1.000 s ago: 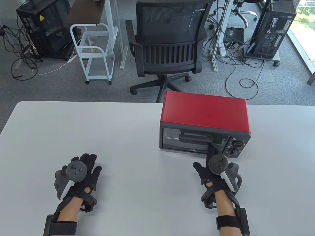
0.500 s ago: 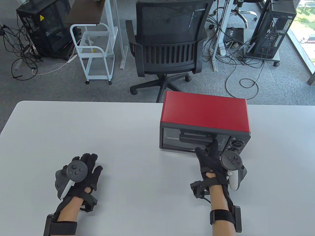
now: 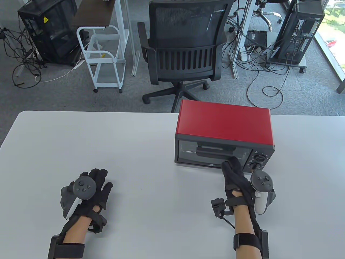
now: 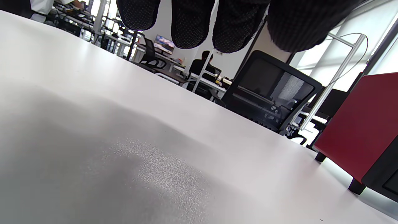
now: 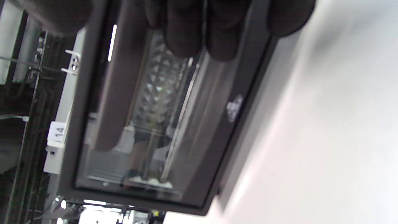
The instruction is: Open oven door by handle
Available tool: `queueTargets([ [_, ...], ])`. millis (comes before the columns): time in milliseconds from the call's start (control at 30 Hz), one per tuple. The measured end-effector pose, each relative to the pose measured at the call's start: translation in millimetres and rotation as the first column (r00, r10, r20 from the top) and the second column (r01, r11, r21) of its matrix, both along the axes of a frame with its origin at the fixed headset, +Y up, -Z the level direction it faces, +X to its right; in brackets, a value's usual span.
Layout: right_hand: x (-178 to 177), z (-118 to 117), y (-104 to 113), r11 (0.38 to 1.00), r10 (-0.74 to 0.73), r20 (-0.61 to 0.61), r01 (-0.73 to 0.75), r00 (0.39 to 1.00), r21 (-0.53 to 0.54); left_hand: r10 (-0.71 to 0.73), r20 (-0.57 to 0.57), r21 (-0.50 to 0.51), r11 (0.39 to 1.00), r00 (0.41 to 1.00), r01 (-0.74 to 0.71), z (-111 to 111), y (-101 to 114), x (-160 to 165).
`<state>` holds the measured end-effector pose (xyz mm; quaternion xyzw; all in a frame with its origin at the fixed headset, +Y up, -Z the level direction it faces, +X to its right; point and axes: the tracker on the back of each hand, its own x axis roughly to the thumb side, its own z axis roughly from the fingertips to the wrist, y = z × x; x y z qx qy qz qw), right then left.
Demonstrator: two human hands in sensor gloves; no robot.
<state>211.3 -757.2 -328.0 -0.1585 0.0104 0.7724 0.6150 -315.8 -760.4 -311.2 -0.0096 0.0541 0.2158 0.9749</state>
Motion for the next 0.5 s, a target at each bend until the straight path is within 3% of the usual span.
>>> queueTargets([
  [233,3.9,-0.6,-12.9,0.992,-0.123,-0.024,0.123,0.992,-0.006,0.002,-0.001,-0.004,1.000,1.000,-0.002,-0.7,-0.3,0.2],
  [500,9.6,7.9,-18.7,0.987,-0.157,-0.008,0.157,0.988,0.020,0.000,-0.001,-0.012,1.000,1.000,0.000,-0.5,-1.2,1.1],
])
